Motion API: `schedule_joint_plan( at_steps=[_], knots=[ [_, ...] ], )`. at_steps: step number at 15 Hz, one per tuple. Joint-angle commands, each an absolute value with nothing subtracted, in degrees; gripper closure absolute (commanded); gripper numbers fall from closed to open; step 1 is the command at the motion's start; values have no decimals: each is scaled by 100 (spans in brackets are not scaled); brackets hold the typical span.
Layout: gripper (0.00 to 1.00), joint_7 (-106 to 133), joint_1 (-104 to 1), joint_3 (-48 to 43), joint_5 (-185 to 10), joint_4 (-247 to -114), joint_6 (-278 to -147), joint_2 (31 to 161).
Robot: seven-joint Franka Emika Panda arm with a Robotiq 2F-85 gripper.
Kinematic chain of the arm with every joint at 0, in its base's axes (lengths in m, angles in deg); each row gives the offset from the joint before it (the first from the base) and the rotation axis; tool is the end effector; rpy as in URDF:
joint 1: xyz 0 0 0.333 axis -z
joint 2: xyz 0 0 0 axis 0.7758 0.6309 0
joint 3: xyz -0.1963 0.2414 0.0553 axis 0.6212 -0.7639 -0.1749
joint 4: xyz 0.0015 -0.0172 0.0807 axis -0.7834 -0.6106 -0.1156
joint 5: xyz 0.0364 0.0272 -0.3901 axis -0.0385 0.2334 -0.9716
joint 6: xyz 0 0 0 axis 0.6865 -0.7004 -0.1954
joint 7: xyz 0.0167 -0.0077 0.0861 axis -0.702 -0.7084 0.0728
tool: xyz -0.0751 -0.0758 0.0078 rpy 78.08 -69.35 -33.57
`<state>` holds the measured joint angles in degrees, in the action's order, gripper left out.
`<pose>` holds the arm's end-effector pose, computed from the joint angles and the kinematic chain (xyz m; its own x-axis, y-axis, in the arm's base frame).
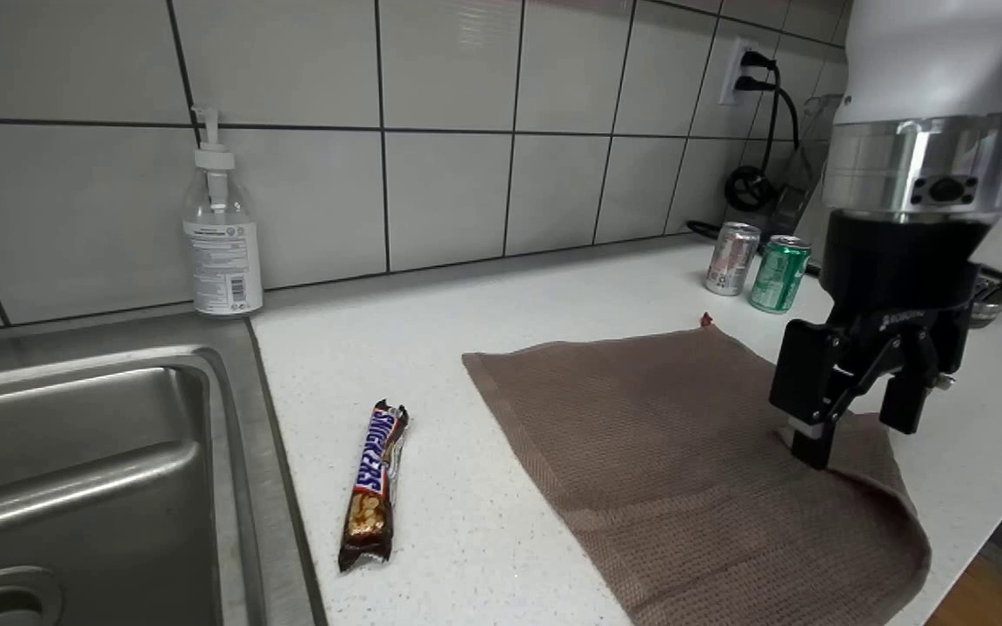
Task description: Fold the towel
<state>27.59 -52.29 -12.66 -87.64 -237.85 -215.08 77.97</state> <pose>0.4100 0.0521 0.2496 0.9722 -0.1651 -0.1659 -0.1525 -0.9846 0.0858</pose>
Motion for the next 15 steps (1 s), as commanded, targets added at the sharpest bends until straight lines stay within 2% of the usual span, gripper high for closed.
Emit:
schedule_joint_plan(
  at_steps=[1, 15],
  knots=[
    [0, 2784, -5258, -1145, -8957, -23576, -21519, 8104],
    [0, 2843, -5268, -789, -9231, -23532, -21371, 8539]
  ],
)
